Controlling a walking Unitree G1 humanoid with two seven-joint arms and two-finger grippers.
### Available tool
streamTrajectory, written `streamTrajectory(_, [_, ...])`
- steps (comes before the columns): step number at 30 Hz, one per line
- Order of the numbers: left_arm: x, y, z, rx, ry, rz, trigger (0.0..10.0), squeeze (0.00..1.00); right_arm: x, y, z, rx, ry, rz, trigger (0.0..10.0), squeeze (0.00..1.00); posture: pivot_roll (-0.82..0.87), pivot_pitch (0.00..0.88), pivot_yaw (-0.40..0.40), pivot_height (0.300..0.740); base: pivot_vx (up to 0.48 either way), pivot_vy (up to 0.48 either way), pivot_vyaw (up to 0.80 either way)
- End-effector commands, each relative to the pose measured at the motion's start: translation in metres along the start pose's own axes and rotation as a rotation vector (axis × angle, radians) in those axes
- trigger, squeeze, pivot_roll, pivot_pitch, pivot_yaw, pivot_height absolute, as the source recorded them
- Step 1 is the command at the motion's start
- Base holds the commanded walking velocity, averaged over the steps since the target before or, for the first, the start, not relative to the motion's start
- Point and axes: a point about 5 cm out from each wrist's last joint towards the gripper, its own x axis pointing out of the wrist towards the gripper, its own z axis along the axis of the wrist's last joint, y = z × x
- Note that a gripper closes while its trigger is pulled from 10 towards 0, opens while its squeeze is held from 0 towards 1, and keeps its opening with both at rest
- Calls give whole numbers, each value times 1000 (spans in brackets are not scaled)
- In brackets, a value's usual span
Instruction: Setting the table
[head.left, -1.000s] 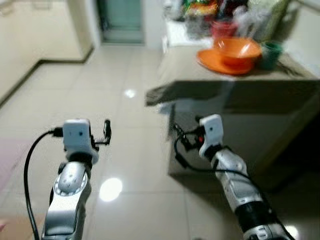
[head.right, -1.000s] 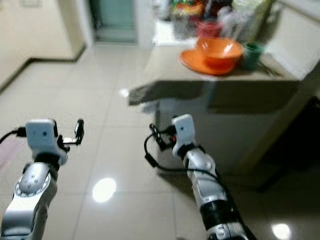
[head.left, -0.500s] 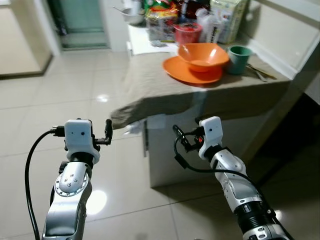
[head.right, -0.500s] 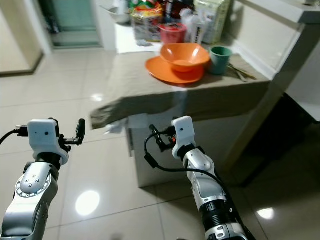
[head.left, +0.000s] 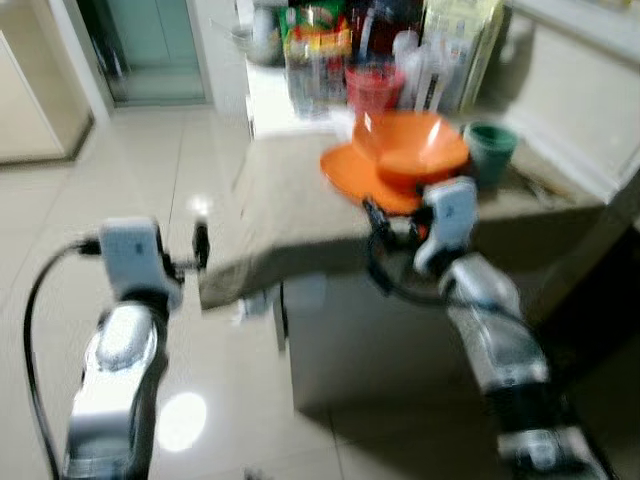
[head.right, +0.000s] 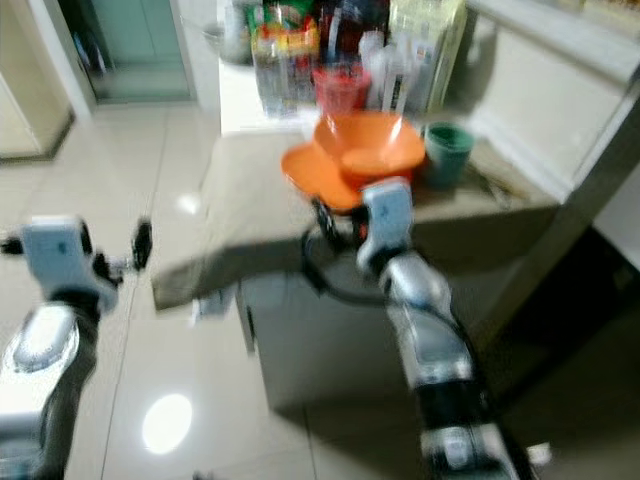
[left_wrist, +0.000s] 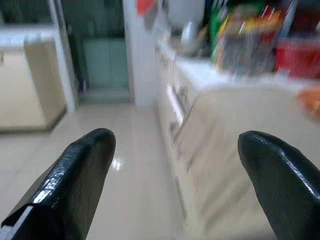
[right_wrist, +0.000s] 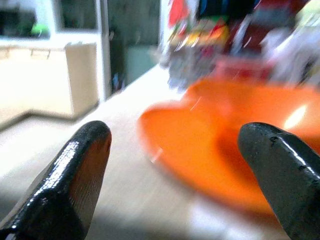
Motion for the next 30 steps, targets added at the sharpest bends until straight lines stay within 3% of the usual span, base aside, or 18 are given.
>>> streamTrajectory(1, [1, -10, 3, -33, 16, -50, 10000, 0, -4, -6, 0, 10, 9, -35, 10000, 0, -63, 0, 18, 740, 0, 0, 0])
streamTrajectory(10, [10, -6, 13, -82, 44, -99, 10000, 0, -10, -5, 1, 4, 17, -66, 10000, 0, -73, 0, 28, 740, 0, 0, 0])
streamTrajectory(16, [7, -2, 5, -72, 63, -107, 10000, 0, -19, -10, -12, 15, 77, -98, 10000, 0, -74, 0, 32, 740, 0, 0, 0])
streamTrajectory(20, [-5, 13, -14, -55, 117, -46, 10000, 0, -31, -14, -24, 5, 126, -121, 10000, 0, -79, 0, 34, 740, 0, 0, 0])
streamTrajectory(21, [-17, 19, -25, -54, 153, -25, 10000, 0, -42, -15, -30, -6, 151, -126, 10000, 0, -84, 0, 37, 740, 0, 0, 0])
streamTrajectory(23, [-22, 21, -28, -55, 162, -22, 10000, 0, -46, -15, -32, -12, 160, -126, 10000, 0, -84, 0, 38, 740, 0, 0, 0])
streamTrajectory(26, [-42, 23, -39, -28, 223, -56, 10000, 0, -72, -14, -41, -40, 218, -119, 10000, 0, -91, 0, 47, 740, 0, 0, 0])
streamTrajectory(30, [-53, 24, -41, -24, 232, -86, 10000, 0, -91, -13, -50, -51, 266, -132, 10000, 0, -97, 0, 49, 740, 0, 0, 0])
